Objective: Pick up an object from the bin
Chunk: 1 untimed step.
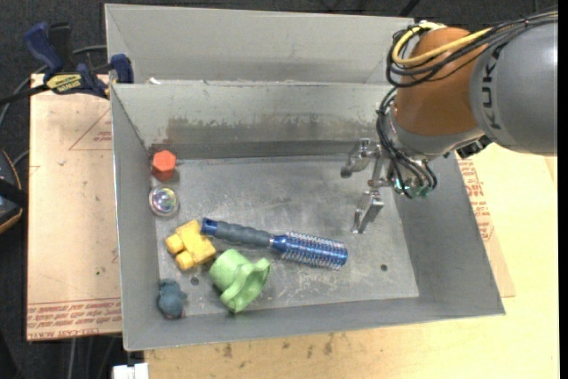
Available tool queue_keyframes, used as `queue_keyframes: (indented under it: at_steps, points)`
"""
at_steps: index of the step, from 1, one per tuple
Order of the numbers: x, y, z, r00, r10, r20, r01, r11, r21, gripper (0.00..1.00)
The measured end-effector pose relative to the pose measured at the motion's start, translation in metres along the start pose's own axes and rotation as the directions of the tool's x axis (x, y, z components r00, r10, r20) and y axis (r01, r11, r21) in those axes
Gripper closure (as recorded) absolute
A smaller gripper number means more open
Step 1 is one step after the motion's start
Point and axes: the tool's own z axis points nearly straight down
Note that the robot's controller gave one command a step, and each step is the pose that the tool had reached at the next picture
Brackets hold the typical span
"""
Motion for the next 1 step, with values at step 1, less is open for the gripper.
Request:
queue_keyframes:
  at_steps: [1]
  points:
    - [-0.0317,-0.0127,-0.0617,0.971,-0.237,0.015,0.237,0.972,0.005,0.00]
